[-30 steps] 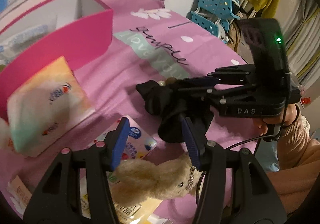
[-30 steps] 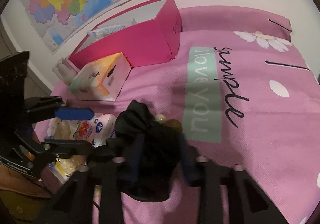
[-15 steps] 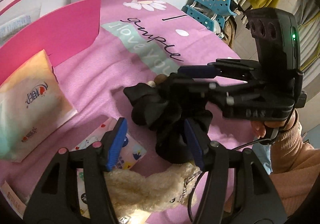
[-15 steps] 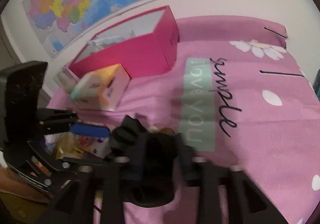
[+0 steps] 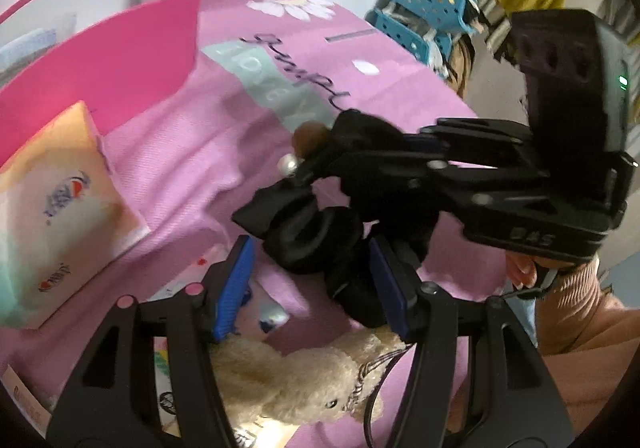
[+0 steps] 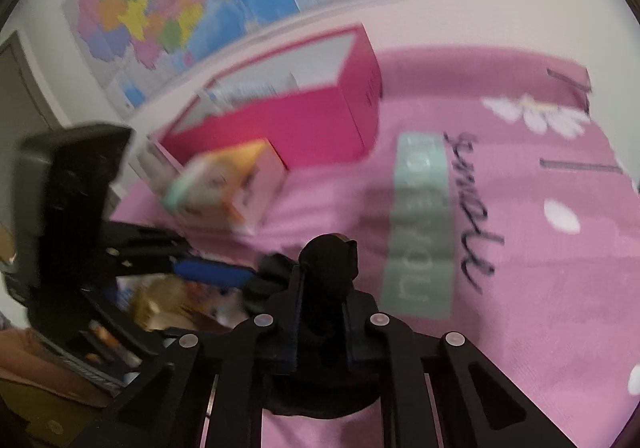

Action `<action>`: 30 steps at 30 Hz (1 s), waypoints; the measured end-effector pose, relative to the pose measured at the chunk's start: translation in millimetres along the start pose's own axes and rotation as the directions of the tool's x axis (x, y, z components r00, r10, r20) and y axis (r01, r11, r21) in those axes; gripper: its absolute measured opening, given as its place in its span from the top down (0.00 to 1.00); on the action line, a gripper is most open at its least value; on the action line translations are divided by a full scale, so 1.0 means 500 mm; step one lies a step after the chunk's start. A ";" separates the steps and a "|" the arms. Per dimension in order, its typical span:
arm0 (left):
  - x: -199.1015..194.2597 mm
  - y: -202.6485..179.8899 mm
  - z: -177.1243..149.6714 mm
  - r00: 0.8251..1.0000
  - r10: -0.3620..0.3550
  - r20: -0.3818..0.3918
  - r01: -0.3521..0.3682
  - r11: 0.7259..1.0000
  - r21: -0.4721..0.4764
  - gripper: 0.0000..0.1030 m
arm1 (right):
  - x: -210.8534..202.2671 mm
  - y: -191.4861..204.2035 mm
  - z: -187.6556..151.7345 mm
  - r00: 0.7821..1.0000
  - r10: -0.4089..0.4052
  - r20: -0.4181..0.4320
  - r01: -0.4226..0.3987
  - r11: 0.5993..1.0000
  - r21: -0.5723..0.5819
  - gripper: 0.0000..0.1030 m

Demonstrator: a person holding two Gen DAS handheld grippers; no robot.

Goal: Organize soft objects
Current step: 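Lift the black scrunchie with the right tool toward the pink box, then lower the black scrunchie into the box and open the right tool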

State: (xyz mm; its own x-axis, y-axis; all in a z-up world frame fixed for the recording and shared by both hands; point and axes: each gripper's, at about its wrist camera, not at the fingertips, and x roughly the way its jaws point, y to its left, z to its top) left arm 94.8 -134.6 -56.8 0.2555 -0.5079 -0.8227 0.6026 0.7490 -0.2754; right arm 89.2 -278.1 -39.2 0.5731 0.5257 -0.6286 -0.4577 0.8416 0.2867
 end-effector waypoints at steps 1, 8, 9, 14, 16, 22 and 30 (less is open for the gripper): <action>-0.006 0.006 0.003 1.000 -0.012 0.011 0.012 1.000 -0.009 0.41 | -0.006 0.005 0.010 1.000 0.012 0.014 -0.012 1.000 -0.005 0.87; -0.055 0.046 0.023 0.995 -0.063 0.078 0.069 0.995 -0.070 0.41 | -0.038 0.048 0.092 0.991 0.064 0.118 -0.057 0.996 -0.068 0.88; -0.065 0.054 0.028 0.993 -0.075 0.090 0.082 0.994 -0.078 0.41 | -0.040 0.053 0.102 0.989 0.071 0.129 -0.062 0.995 -0.073 0.88; -0.100 0.073 0.054 0.988 -0.070 0.138 0.080 0.994 -0.070 0.41 | -0.038 0.078 0.166 0.977 0.093 0.191 -0.072 0.991 -0.111 0.88; -0.115 0.082 0.071 0.983 -0.063 0.173 0.075 0.995 -0.065 0.41 | -0.032 0.079 0.188 0.973 0.103 0.206 -0.081 0.991 -0.111 0.88; -0.135 0.109 0.125 0.977 -0.016 0.215 0.035 0.996 -0.085 0.54 | 0.003 0.073 0.256 0.967 0.098 0.236 -0.082 0.994 -0.077 0.88; -0.122 0.164 0.201 0.974 0.078 0.212 -0.045 0.987 -0.154 0.65 | 0.060 0.061 0.324 0.965 0.052 0.255 -0.045 0.999 -0.030 0.88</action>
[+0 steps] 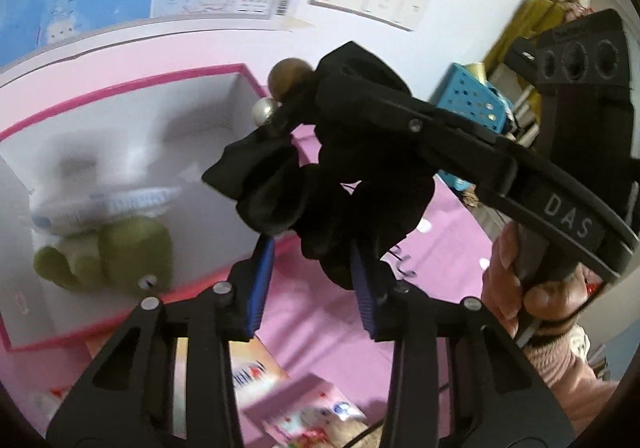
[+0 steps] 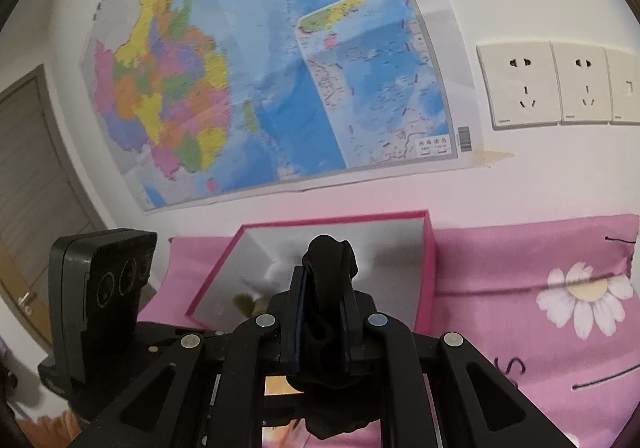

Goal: Organize soft objects
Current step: 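Lower the black scrunchie into the box and open the right tool, then move the right tool to the beige teddy bear and grasp it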

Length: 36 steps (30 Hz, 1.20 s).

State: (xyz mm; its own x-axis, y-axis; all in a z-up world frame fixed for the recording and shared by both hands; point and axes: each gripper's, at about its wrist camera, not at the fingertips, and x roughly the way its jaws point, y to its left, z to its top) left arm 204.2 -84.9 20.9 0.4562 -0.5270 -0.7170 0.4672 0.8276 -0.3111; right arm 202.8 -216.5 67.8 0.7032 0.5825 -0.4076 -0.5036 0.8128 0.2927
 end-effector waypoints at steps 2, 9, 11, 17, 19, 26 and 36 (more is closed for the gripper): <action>0.004 0.018 0.021 1.000 0.010 0.005 -0.010 1.000 -0.017 0.65 | 0.018 -0.005 0.010 1.000 -0.025 0.005 0.025 1.000 0.000 0.88; 0.032 0.046 0.058 0.994 0.107 -0.002 -0.106 0.993 -0.051 0.65 | 0.085 -0.031 0.020 0.996 -0.084 -0.015 0.085 0.996 0.023 0.87; 0.041 0.052 0.056 0.989 0.144 -0.013 -0.145 0.988 -0.056 0.65 | 0.108 -0.037 0.014 0.994 -0.102 -0.037 0.103 0.994 0.023 0.85; 0.049 0.060 0.045 0.976 0.218 -0.017 -0.219 0.974 -0.050 0.65 | 0.140 -0.053 -0.012 0.982 -0.143 -0.120 0.146 0.989 0.015 0.65; 0.036 0.047 0.033 0.967 0.256 0.009 -0.255 0.967 -0.021 0.63 | 0.127 -0.055 -0.017 0.982 -0.150 -0.115 0.153 0.988 0.015 0.63; -0.021 -0.004 -0.021 0.937 0.329 0.117 -0.339 0.937 0.081 0.54 | 0.025 -0.044 -0.041 0.993 -0.091 -0.079 0.091 0.996 0.001 0.61; -0.084 -0.086 -0.126 0.909 0.369 0.196 -0.405 0.893 0.199 0.48 | -0.128 0.008 -0.134 0.994 0.053 -0.098 -0.057 0.998 -0.036 0.56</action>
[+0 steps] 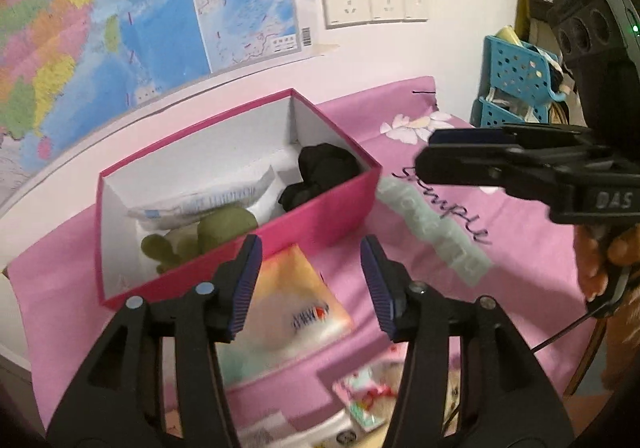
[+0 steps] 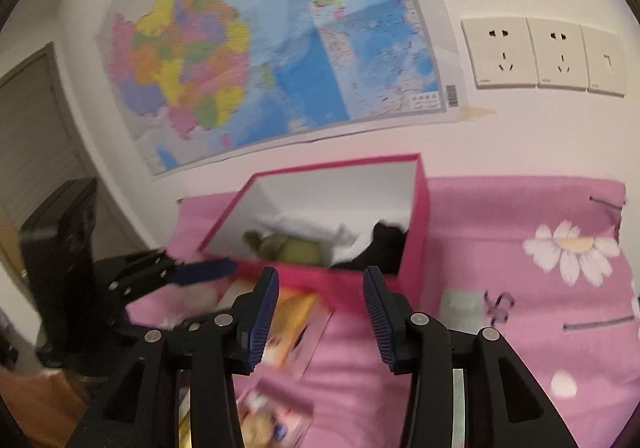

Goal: Organize soft objects
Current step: 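Move the right tool to the beige teddy bear and grasp it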

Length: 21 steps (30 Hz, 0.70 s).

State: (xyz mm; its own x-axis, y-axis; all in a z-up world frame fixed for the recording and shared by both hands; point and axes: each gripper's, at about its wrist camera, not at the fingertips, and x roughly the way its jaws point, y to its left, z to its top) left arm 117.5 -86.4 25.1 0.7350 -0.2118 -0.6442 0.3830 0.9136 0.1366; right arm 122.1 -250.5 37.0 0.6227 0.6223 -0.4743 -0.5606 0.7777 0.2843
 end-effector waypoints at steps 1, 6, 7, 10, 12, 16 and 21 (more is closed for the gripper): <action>-0.009 -0.005 -0.008 1.000 0.009 0.003 -0.009 1.000 0.008 0.47 | -0.003 0.003 -0.007 1.000 0.004 -0.001 -0.004 1.000 0.004 0.56; -0.027 -0.020 -0.045 1.000 -0.008 -0.016 0.008 1.000 0.019 0.46 | -0.021 0.013 -0.067 0.998 0.035 -0.058 -0.034 0.999 0.027 0.56; -0.027 -0.022 -0.054 0.999 -0.019 -0.026 0.020 1.000 0.021 0.46 | -0.021 0.015 -0.083 0.996 0.038 -0.077 -0.036 0.999 0.031 0.56; -0.035 -0.028 -0.086 0.998 -0.046 -0.046 0.047 0.998 0.028 0.46 | -0.013 0.013 -0.140 0.987 0.060 -0.151 -0.050 0.996 0.070 0.52; -0.037 -0.027 -0.107 0.995 -0.072 -0.069 0.073 0.997 0.017 0.46 | -0.002 0.014 -0.176 0.977 0.073 -0.201 -0.055 0.994 0.091 0.51; -0.032 -0.026 -0.150 0.985 -0.119 -0.123 0.120 0.993 0.000 0.46 | 0.024 0.019 -0.223 0.956 0.104 -0.275 -0.072 0.989 0.125 0.49; -0.030 -0.036 -0.188 0.974 -0.148 -0.170 0.148 0.989 -0.013 0.46 | 0.033 0.029 -0.245 0.945 0.134 -0.299 -0.096 0.985 0.140 0.45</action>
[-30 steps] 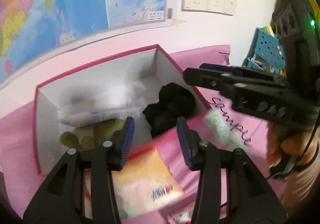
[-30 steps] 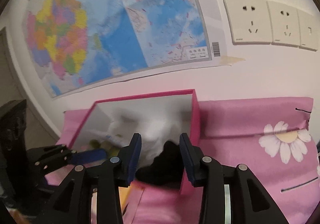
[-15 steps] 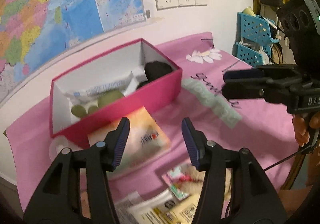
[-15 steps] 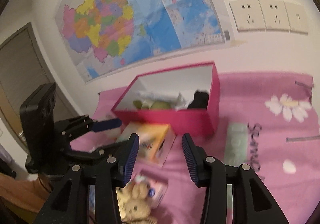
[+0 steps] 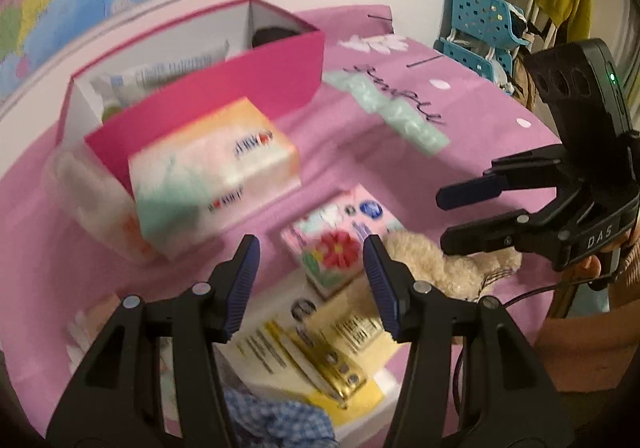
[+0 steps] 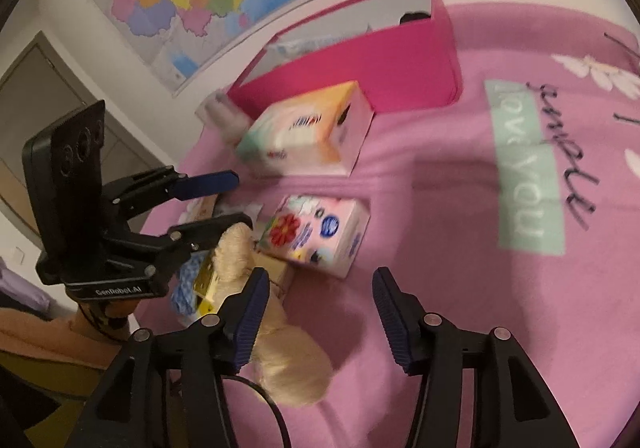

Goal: Organize soft objects
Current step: 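Move the right tool to the beige teddy bear and grasp it, then lift the teddy bear with the right tool over the pink box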

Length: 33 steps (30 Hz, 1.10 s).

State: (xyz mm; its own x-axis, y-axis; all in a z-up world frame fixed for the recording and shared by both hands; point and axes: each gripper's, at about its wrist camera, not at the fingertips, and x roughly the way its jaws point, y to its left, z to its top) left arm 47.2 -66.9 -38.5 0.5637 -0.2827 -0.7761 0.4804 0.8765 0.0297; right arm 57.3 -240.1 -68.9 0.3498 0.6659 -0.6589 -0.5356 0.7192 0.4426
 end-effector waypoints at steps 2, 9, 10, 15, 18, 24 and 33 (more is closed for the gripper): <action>0.000 -0.005 -0.006 1.000 -0.005 -0.003 0.005 1.000 -0.003 0.46 | -0.008 -0.001 -0.001 1.000 0.015 0.008 -0.015 1.000 0.001 0.42; 0.028 -0.003 -0.004 0.999 -0.003 -0.032 0.003 1.000 -0.018 0.46 | -0.035 0.009 -0.027 0.997 0.070 0.014 -0.070 0.997 -0.021 0.32; 0.032 -0.001 -0.005 0.999 -0.008 -0.037 0.007 1.000 -0.026 0.46 | -0.030 0.013 -0.032 0.997 0.074 0.006 -0.073 0.997 -0.028 0.32; 0.046 0.004 -0.001 0.998 -0.033 -0.053 0.030 0.998 -0.057 0.46 | 0.012 0.031 -0.042 0.996 0.088 -0.035 -0.090 0.993 -0.070 0.43; 0.047 0.012 -0.003 0.997 -0.044 -0.060 0.040 0.996 -0.075 0.46 | 0.031 0.033 -0.037 0.994 0.101 -0.044 -0.104 0.991 -0.083 0.69; 0.014 0.031 -0.007 0.991 -0.133 -0.021 0.131 0.986 -0.100 0.46 | 0.010 0.026 -0.018 0.993 0.114 0.017 -0.113 0.991 -0.071 0.70; -0.002 0.004 0.019 0.947 -0.321 0.009 0.321 0.945 -0.061 0.46 | -0.052 0.010 0.049 0.978 0.110 0.176 -0.105 0.994 -0.038 0.70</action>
State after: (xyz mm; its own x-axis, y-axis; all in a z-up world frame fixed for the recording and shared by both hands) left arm 53.8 -68.5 -31.7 0.3857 -0.5523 -0.7390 0.5936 0.7618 -0.2595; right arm 64.4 -249.2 -34.6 0.4184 0.7654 -0.4889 -0.5985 0.6373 0.4855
